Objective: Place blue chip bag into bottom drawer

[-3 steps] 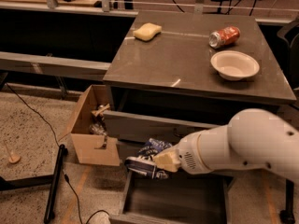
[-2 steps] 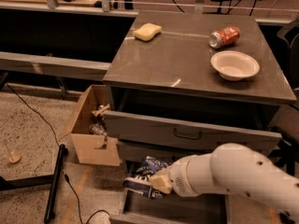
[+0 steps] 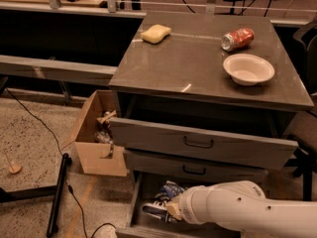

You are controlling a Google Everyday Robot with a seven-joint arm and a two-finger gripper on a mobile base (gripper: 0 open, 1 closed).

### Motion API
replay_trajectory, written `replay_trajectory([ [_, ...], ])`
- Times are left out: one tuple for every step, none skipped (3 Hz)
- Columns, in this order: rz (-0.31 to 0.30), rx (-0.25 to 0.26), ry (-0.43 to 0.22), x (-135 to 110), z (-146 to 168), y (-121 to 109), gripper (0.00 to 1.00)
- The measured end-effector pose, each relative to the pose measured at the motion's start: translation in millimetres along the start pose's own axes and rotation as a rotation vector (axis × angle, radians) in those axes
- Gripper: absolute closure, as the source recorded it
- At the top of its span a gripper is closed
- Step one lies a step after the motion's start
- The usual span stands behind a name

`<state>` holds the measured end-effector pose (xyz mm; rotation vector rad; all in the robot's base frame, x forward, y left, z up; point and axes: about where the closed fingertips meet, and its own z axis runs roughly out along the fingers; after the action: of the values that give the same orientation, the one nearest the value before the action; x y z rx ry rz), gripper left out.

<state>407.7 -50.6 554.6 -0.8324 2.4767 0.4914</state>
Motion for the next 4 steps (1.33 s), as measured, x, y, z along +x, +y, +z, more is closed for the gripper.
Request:
replay_trajectory([
  [0.016, 0.043, -0.055, -12, 36, -36, 1.00],
  [0.011, 0.076, -0.096, -27, 41, -53, 1.00],
  [0.012, 0.076, -0.095, -26, 40, -53, 1.00],
  [0.004, 0.073, -0.097, -15, 58, -58, 1.00],
])
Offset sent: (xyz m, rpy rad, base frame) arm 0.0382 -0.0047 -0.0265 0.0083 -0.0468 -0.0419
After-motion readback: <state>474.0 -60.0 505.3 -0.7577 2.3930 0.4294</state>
